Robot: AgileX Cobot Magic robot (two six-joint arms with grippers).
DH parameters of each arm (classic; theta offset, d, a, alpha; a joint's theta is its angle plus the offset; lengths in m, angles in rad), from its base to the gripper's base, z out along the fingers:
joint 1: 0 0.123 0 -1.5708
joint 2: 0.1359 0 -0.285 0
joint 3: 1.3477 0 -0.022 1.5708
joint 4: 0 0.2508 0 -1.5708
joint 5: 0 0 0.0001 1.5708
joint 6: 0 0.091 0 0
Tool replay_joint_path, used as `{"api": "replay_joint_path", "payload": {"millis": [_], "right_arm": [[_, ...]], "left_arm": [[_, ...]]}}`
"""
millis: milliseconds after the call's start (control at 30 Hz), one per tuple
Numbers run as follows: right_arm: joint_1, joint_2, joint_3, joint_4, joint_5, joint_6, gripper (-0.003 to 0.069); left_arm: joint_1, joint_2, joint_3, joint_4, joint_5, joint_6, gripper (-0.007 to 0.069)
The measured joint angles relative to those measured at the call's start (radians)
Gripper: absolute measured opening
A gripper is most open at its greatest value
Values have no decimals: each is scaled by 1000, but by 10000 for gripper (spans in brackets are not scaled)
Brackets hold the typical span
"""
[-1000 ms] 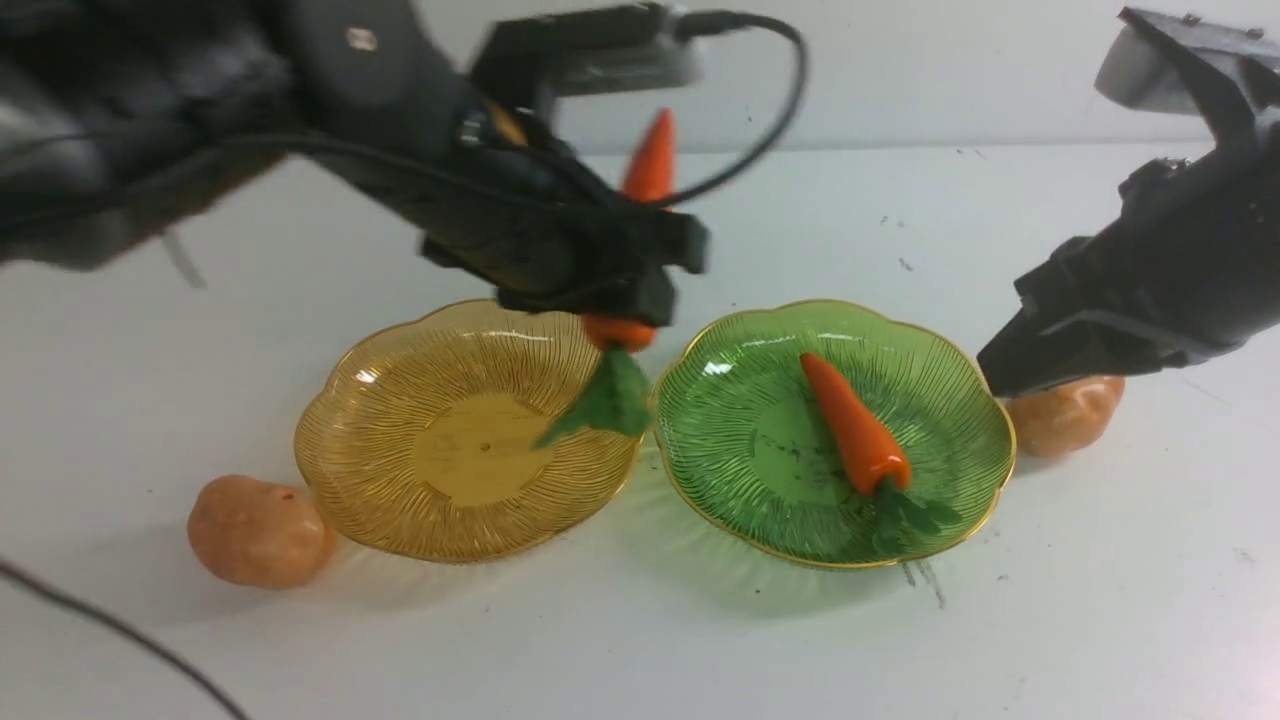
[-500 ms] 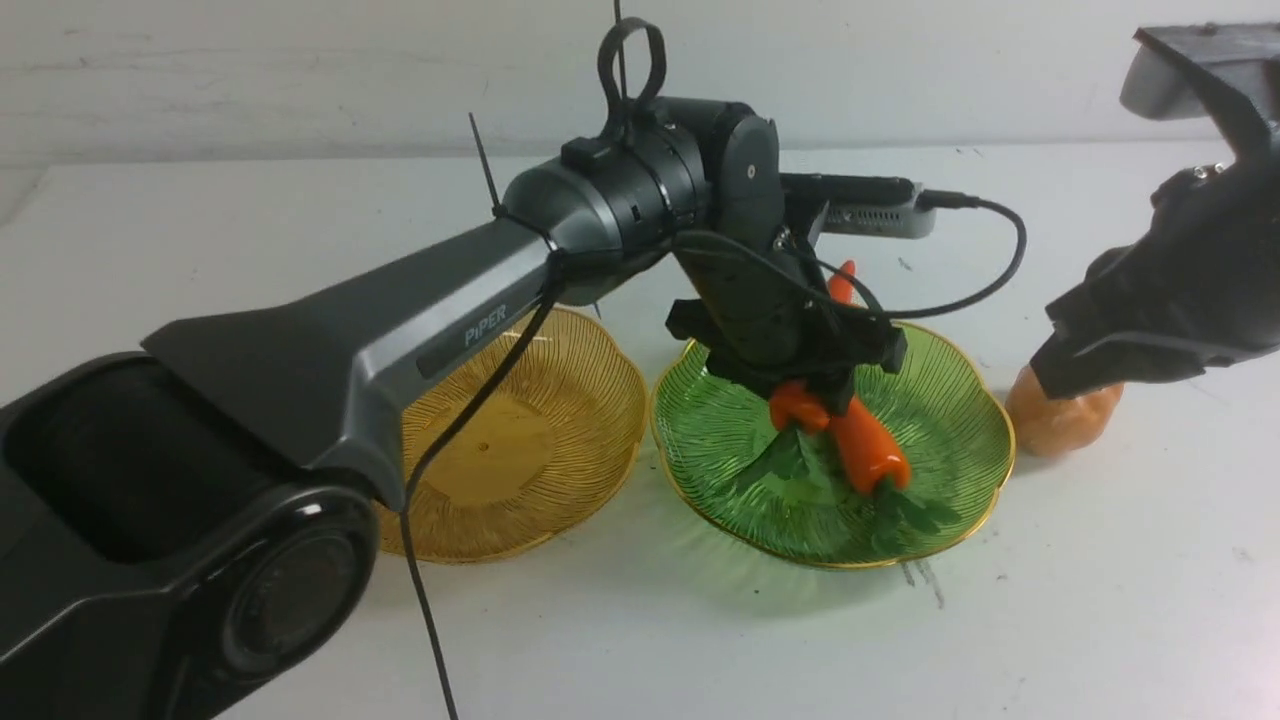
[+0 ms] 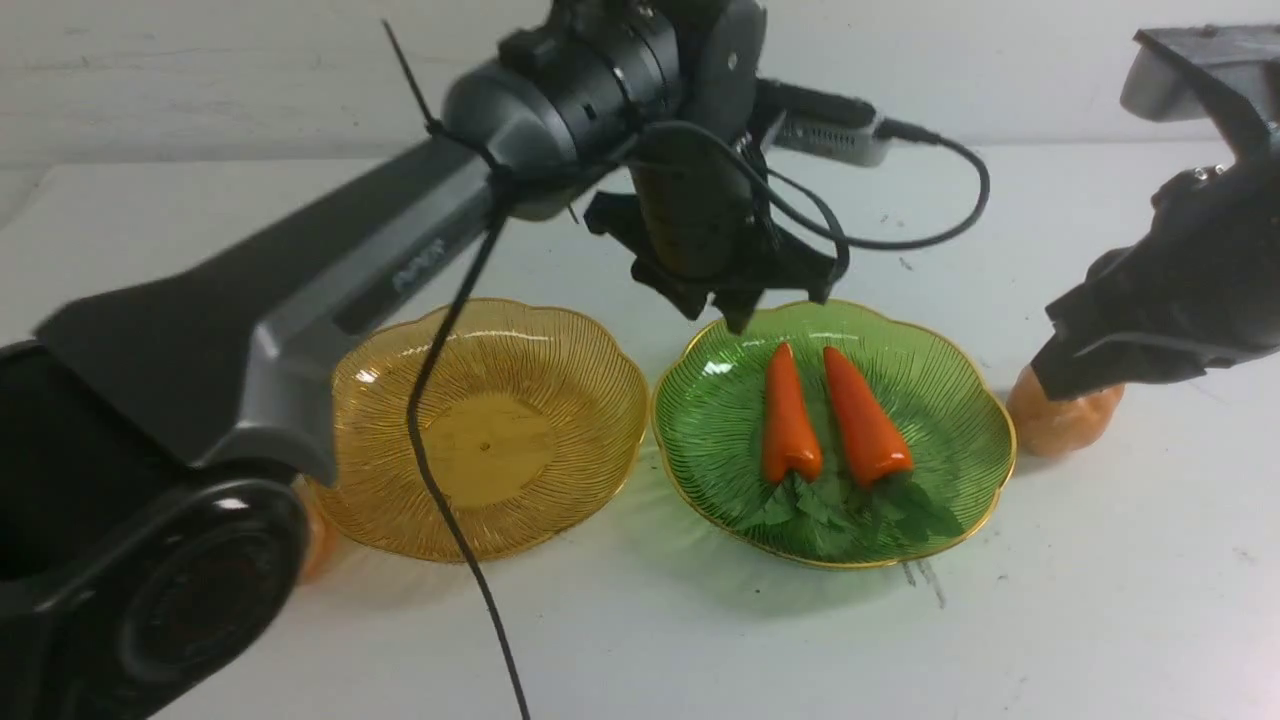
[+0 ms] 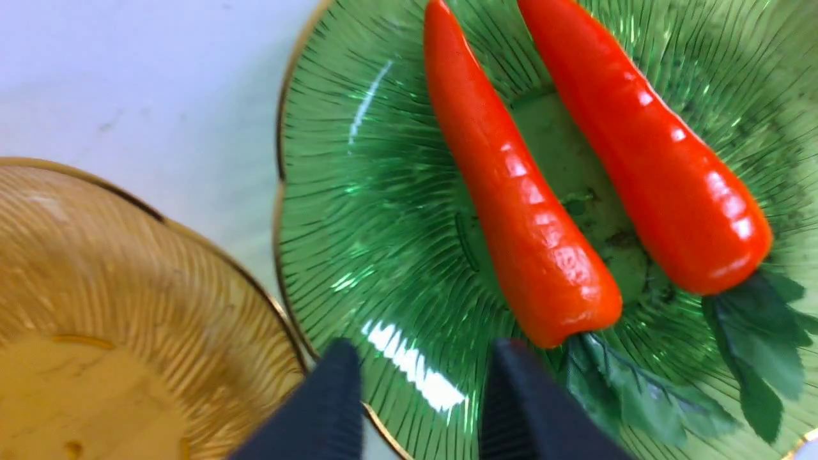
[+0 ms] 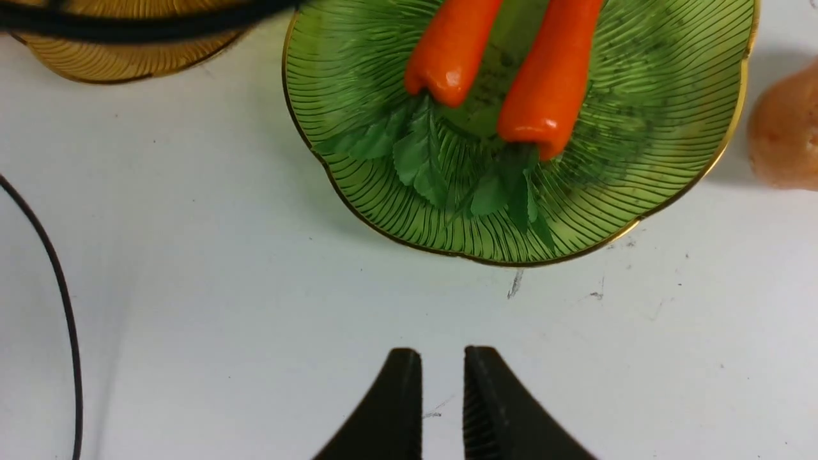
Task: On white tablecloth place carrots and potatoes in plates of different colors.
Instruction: 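Put the potatoes from the left side into the left plate with the left gripper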
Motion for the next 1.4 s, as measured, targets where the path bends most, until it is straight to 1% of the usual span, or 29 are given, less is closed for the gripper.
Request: {"api": "replay_joint_path", "payload": {"millis": [33,67,100,133,200,267,300,333,367,400,433,467,533,567,600,767,833,900,933,967,1000,1033,1067,1100,1133,1167,1300,1400], "right_arm": [[0,0,0,0,0,3,89],[0,0,0,0,0,5,89],[0,0,0,0,0,6,89],[0,0,0,1,0,13,89],[0,0,0,2,0,25,89],[0,0,0,9,0,27,89],[0,0,0,9,0,27,89],[0,0,0,13,0,29,89],[0,0,0,17,0,30,89],[0,0,0,28,0,30,89],[0,0,0,32,0,30,89],[0,0,0,36,0,30,89],[0,0,0,44,-3,30,89],[0,0,0,46,-5,30,89],[0,0,0,52,-9,30,89],[0,0,0,55,-10,30,89],[0,0,0,56,-10,30,89],[0,0,0,56,-10,30,89],[0,0,0,56,-10,30,89],[0,0,0,56,-10,30,89],[0,0,0,56,-10,30,89],[0,0,0,56,-10,30,89],[0,0,0,57,-10,30,89],[0,0,0,57,-10,30,89],[0,0,0,57,-10,30,89],[0,0,0,57,-9,30,89],[0,0,0,57,-4,29,89],[0,0,0,57,-3,26,89]], "left_arm": [[3,-24,12,3,0,9,138],[10,-80,51,11,0,22,63],[13,-90,58,13,0,23,56],[27,-163,113,21,0,30,27],[63,-251,193,36,0,33,6],[135,-357,307,43,0,31,0],[135,-357,307,43,0,31,0],[182,-408,367,43,0,24,-1],[245,-462,441,44,0,15,-1],[373,-551,567,35,1,-4,-1],[430,-579,619,20,2,-10,-1],[462,-588,647,8,4,-13,-1],[564,-620,743,-62,11,-9,-1],[571,-620,743,-62,11,-9,-1],[608,-623,794,-104,12,4,-1],[658,-604,876,-138,11,15,13],[661,-582,882,-134,10,15,47],[662,-557,884,-129,7,15,111],[662,-554,884,-129,7,15,118],[662,-534,884,-129,2,14,176],[662,-505,884,-126,-7,2,252],[662,-488,884,-122,-20,-12,302],[662,-454,885,-116,-58,-52,401],[662,-451,885,-116,-62,-57,410],[664,-430,885,-113,-81,-95,472],[665,-414,885,-113,-92,-125,510],[666,-358,884,-113,-99,-211,598],[667,-318,883,-115,-99,-229,608]]}}
